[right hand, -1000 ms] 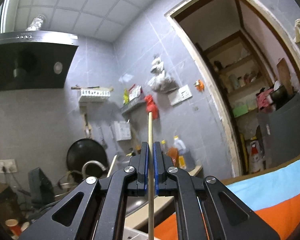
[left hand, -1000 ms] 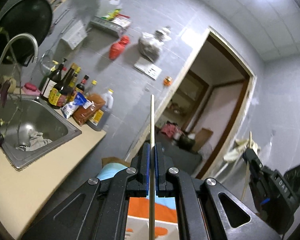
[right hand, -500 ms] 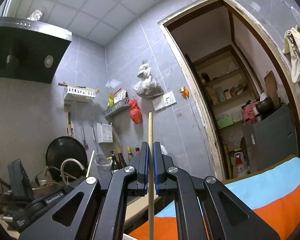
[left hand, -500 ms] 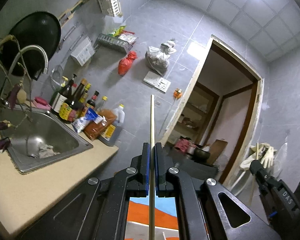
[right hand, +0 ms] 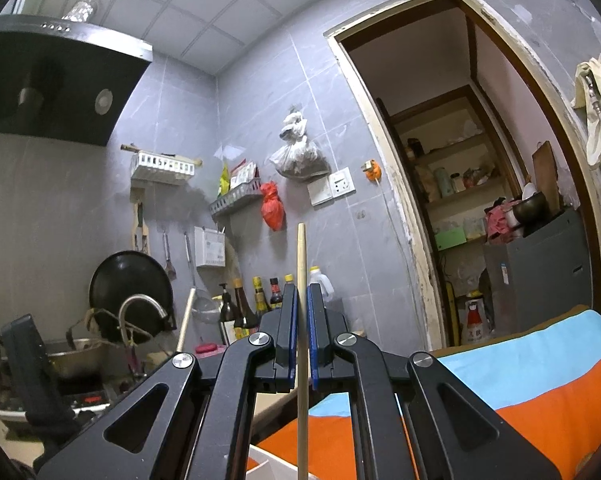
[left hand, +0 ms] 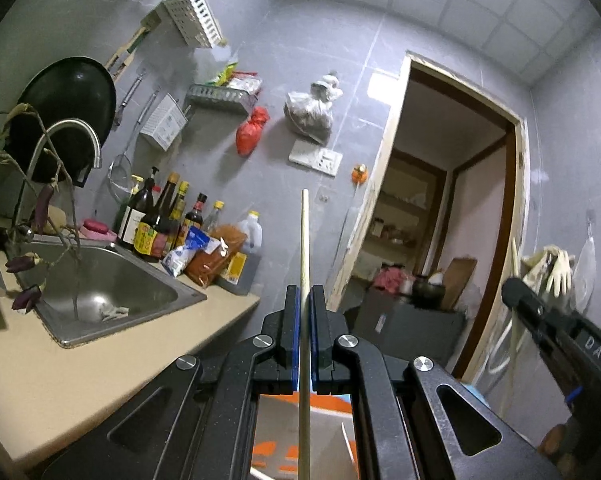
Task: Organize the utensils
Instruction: 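Lift the chopstick with the right gripper and carry it over the white caddy, then lower the chopstick into the white caddy and open the right gripper, then move the left gripper to the metal spoon and close on its bowl, then lift the spoon with the left gripper and carry it toward the caddy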
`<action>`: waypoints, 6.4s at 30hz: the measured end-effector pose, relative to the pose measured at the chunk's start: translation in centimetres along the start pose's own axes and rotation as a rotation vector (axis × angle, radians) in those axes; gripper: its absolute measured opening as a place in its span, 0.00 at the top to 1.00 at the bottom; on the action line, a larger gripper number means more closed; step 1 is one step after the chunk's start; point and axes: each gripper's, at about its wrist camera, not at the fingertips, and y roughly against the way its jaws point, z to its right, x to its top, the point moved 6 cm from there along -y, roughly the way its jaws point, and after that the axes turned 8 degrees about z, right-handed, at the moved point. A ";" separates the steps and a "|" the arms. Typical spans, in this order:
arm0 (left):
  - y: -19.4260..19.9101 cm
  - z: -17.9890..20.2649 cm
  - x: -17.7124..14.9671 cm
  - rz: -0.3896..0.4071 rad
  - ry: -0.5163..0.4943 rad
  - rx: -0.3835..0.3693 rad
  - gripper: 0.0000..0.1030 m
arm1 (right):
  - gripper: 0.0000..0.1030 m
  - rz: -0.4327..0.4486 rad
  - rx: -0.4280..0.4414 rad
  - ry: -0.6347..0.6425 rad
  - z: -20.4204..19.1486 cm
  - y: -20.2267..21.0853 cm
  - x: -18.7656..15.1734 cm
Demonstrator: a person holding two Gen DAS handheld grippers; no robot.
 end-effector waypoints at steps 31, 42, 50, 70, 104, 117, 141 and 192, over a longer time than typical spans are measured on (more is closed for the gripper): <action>2.0 -0.7 0.4 -0.058 0.035 -0.034 0.97 | 0.94 -0.080 0.064 -0.004 -1.2 -0.1 -2.1; 2.0 -0.4 0.4 -0.057 0.026 -0.069 0.98 | 0.94 -0.077 0.073 0.012 -1.5 0.0 -2.2; 2.7 -0.9 1.7 -0.061 0.044 -0.040 0.93 | 0.69 -0.056 0.054 0.013 -1.5 0.4 -1.1; 8.6 9.1 1.4 -0.244 -0.085 -0.233 0.07 | 0.00 -0.127 -0.037 0.143 3.5 13.4 6.5; 4.0 21.8 -15.7 -0.806 -0.287 -0.378 0.12 | 0.33 -0.636 -0.357 0.013 20.8 18.5 -0.4; -0.8 21.4 -21.4 -0.990 -0.338 -0.307 0.32 | 0.45 -0.867 -0.290 0.020 21.8 16.4 -5.0; -4.0 21.5 -23.3 -1.034 -0.303 -0.309 0.67 | 0.49 -0.985 -0.284 0.083 22.5 13.3 -7.5; 2.0 23.7 -10.5 -0.500 -0.192 -0.508 0.68 | 0.98 -0.382 -0.276 0.018 17.0 14.4 2.5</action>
